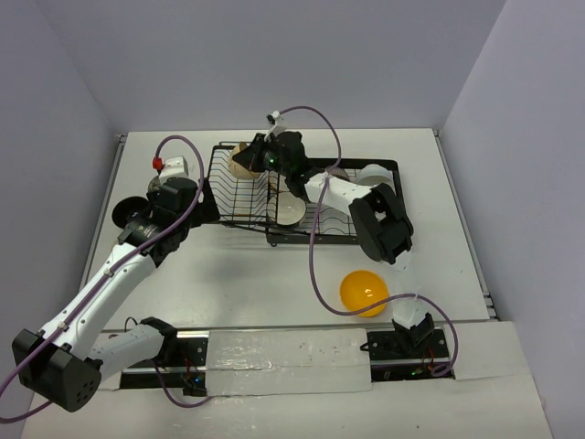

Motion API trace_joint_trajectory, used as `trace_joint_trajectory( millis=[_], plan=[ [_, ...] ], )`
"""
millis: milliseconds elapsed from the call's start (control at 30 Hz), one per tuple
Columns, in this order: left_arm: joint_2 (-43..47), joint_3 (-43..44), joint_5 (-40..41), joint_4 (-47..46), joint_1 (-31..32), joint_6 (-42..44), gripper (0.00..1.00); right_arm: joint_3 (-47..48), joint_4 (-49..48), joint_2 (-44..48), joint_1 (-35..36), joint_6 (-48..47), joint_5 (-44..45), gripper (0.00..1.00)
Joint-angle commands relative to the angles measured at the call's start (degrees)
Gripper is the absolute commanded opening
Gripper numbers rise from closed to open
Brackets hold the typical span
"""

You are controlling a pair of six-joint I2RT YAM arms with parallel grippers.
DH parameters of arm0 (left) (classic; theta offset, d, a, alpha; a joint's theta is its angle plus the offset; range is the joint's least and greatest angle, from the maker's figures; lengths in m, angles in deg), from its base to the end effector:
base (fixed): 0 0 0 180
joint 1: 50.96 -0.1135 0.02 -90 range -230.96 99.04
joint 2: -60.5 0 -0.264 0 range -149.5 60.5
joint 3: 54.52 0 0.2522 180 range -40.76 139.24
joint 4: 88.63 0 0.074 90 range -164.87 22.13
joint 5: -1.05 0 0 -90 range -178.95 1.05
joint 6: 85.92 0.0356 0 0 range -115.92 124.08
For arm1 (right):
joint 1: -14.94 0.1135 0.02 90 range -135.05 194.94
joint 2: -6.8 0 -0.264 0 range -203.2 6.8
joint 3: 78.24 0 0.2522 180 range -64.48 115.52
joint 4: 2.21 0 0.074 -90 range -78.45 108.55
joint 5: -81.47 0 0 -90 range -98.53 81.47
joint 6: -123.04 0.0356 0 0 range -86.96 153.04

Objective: Load the bowls into the dish rack
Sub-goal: Place the bowl in the dish rack.

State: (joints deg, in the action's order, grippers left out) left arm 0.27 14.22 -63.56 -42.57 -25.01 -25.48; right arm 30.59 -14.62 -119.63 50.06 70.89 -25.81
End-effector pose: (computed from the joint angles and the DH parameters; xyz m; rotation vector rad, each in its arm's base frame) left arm 0.2068 -0.0836 0.3153 -0.3050 2.1329 -0.0644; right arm 0.4231 0.3105 0.2399 -0.2056 1.7943 1.1900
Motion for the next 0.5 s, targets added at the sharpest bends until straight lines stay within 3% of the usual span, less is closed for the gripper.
trace_joint_trajectory(
  millis=[0, 467],
  plan=[
    [0.4, 0.7, 0.5, -0.9, -0.3, 0.6, 0.97, 4.2, -4.9, 0.5, -0.3, -0.7, 0.1, 0.0],
    [0.5, 0.7, 0.0, -1.0, -0.3, 0.7, 0.97, 3.2, -8.2, 1.0, -0.4, 0.4, 0.0, 0.0]
  ],
)
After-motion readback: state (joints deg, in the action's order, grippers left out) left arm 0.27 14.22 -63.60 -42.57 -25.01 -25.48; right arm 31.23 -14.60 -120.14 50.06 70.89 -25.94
